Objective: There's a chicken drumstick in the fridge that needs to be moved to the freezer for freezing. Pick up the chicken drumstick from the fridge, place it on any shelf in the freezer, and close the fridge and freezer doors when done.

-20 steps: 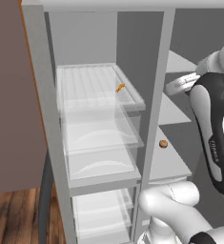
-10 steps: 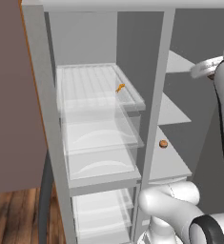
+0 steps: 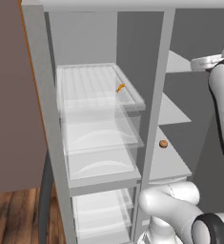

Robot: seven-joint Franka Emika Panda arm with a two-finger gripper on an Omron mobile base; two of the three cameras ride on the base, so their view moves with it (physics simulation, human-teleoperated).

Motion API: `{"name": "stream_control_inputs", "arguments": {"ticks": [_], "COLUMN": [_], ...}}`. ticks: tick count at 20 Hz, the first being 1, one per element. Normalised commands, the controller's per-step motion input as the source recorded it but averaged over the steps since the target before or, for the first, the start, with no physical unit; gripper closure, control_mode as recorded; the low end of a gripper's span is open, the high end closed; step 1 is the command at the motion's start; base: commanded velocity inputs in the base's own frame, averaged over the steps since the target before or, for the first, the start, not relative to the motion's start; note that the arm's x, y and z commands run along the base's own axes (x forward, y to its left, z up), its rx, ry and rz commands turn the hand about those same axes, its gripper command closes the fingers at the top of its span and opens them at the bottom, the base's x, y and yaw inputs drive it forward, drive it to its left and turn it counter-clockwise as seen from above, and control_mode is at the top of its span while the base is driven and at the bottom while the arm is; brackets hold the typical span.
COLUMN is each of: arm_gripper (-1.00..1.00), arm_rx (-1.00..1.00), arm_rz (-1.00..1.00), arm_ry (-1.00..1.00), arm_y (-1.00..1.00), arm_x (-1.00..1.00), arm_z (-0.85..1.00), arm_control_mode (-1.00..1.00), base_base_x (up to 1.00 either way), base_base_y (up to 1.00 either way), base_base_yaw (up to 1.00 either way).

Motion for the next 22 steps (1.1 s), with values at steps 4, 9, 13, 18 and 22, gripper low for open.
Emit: {"name": "stream_control_inputs", "arguments": {"ticks": [4,9,13,18,22], "arm_gripper": [1.00,1.00,1.00,1.00,1.00], "arm_rx": [0.12,0.09,0.07,0.01,0.00], "arm_rz": [0.00,0.04,0.08,0.07,0.04], "arm_ry": [0.00,0.09,0.03,0.00,0.00], "arm_y": [-0.24,-0.23,-0.38,-0.26,-0.14], "arm_x": [0.88,0.84,0.77,0.73,0.64], "arm_z": [0.00,0.00,0.00,0.00,0.00], "arm_control_mode": [-1.00,-1.00,-1.00,-1.00,-1.00], "base_base_x": [0.00,0.00,0.00,0.00,0.00], "base_base_y": [0.00,0.00,0.00,0.00,0.00], "base_base_yaw": [0.00,0.00,0.00,0.00,0.00]}}
